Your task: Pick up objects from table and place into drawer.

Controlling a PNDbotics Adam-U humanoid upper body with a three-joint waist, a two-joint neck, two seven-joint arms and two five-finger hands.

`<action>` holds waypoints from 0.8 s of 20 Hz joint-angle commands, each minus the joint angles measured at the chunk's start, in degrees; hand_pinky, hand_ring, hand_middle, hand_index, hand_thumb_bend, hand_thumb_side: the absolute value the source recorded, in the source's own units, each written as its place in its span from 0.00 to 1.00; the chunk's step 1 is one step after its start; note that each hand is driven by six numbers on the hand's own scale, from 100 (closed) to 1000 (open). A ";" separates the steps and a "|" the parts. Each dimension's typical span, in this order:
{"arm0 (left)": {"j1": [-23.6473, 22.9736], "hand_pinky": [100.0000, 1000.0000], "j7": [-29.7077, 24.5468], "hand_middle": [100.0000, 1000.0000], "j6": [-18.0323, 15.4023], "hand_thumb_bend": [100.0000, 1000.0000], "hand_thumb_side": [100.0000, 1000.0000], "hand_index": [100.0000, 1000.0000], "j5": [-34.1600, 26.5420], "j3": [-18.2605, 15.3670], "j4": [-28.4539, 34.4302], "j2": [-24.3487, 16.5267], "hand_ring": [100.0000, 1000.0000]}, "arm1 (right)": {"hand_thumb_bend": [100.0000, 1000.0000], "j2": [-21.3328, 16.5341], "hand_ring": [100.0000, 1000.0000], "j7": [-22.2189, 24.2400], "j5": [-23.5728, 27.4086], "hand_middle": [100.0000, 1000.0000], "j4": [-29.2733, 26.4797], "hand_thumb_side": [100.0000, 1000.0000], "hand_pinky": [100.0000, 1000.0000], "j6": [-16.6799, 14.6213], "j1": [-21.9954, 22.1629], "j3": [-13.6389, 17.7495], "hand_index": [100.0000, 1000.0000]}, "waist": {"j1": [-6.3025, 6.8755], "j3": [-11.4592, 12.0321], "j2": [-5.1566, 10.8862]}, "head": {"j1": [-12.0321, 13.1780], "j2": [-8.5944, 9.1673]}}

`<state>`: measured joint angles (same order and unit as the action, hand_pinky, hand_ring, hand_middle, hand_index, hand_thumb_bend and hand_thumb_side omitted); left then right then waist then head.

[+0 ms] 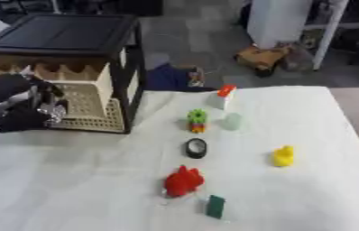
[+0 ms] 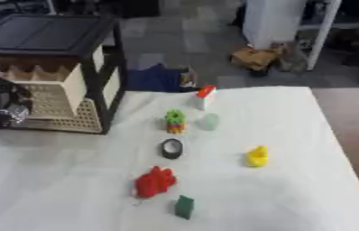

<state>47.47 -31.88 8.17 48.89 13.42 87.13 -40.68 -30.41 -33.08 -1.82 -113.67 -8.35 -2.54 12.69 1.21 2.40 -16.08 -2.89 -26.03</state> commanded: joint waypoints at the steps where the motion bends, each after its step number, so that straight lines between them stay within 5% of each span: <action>1: 0.66 0.39 0.13 0.77 -0.25 0.00 1.00 0.89 1.72 -1.19 -1.20 -1.52 0.76 | 0.00 -1.04 0.61 -0.05 0.02 0.57 -0.92 0.85 0.61 -0.13 -0.48 0.58 0.85 | -0.11 -0.02 0.84 | -0.01 0.80; 16: 1.61 0.39 1.84 0.77 -0.55 0.00 1.00 0.89 1.46 -1.40 -2.68 -0.49 0.75 | 0.00 -0.90 0.61 0.12 -0.08 0.57 -0.92 0.85 0.61 -0.14 -0.58 0.56 0.85 | -0.18 -0.35 0.56 | 0.26 1.32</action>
<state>48.07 -30.43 7.49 50.53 12.74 84.72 -40.20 -30.41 -33.11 -1.82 -113.67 -8.40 -2.58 12.72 1.21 2.12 -16.26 -2.80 -25.54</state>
